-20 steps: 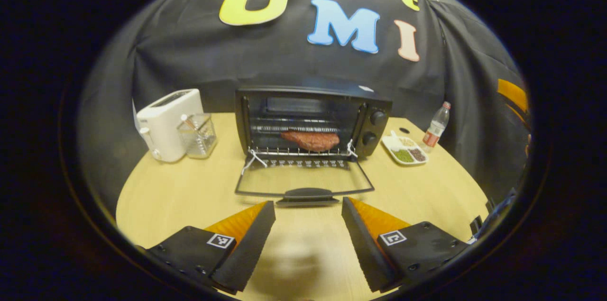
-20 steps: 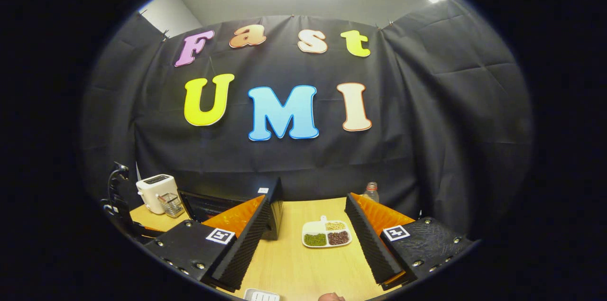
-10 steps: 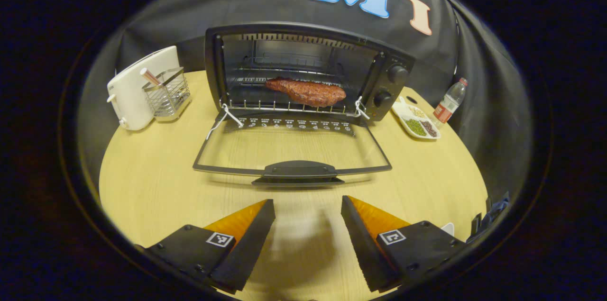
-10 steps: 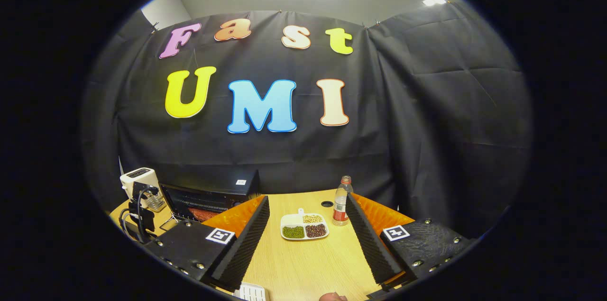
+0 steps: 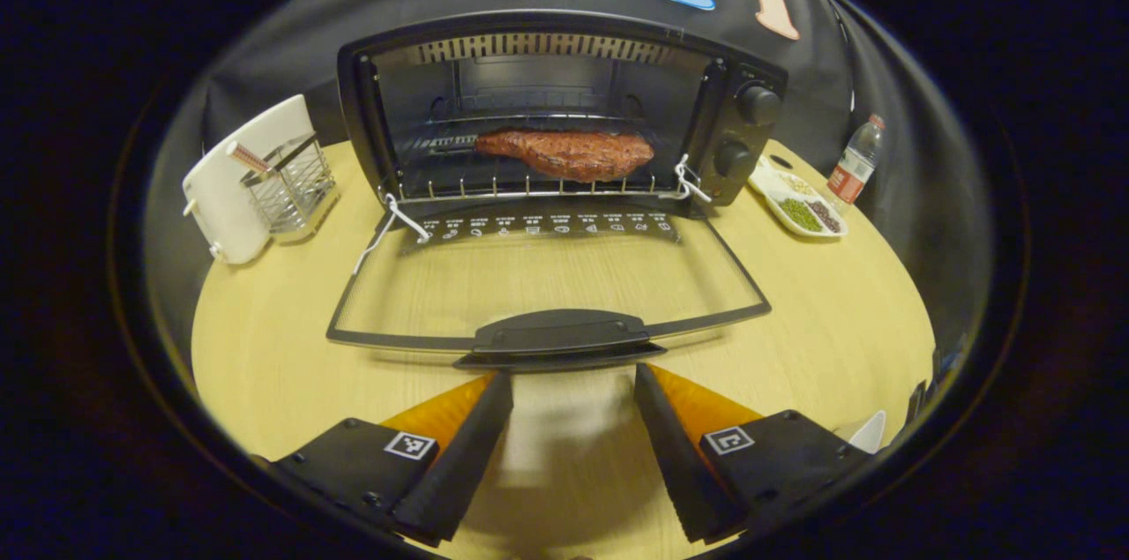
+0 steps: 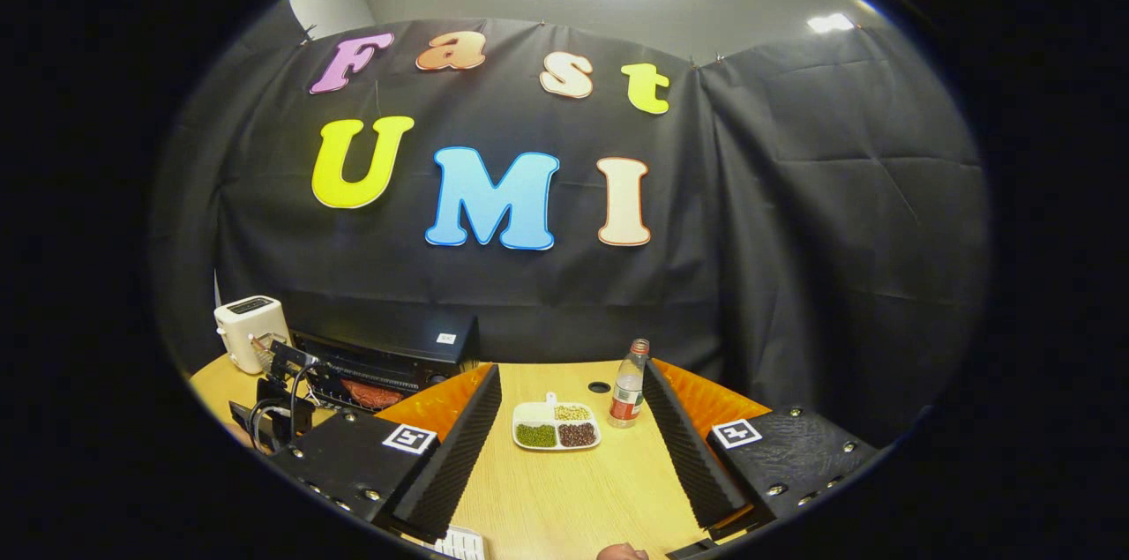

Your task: Open the electric oven with the left hand, put the food in, and close the electric oven.

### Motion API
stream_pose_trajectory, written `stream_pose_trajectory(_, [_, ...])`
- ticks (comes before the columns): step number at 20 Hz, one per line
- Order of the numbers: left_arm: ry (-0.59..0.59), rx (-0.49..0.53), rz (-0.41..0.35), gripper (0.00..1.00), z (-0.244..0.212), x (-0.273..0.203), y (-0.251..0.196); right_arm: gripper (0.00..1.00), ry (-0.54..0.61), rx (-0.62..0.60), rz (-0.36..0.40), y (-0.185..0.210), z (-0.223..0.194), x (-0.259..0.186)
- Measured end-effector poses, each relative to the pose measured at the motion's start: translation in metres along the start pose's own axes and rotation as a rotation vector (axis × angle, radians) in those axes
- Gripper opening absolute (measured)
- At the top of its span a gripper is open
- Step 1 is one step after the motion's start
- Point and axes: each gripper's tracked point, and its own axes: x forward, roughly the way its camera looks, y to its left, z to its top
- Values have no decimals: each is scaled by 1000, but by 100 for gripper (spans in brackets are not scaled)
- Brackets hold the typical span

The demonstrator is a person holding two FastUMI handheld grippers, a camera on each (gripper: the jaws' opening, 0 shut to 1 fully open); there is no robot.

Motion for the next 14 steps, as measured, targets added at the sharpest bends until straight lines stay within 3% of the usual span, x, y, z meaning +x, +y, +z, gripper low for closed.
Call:
stream_pose_trajectory(4, [0,-15,11,95,4,-5,-1,98,-4,-9,22,4,3,1])
stream_pose_trajectory(5, [-11,-10,11,91,6,-8,-1,97,-9,-12,28,6,5,0])
stream_pose_trajectory(6, [-19,-12,8,99,9,-12,-2,98,-13,-15,31,7,6,0])
stream_pose_trajectory(7, [-26,-22,4,99,12,-15,-3,98,-16,-17,34,7,6,0])
stream_pose_trajectory(11, [-61,-51,-9,90,30,-29,-3,98,-12,-15,49,12,4,-3])
stream_pose_trajectory(12, [-69,-49,-13,94,34,-32,-4,98,-12,-14,50,12,3,-3])
stream_pose_trajectory(14, [-83,-47,-21,90,39,-39,-4,97,-14,-9,56,14,4,-4])
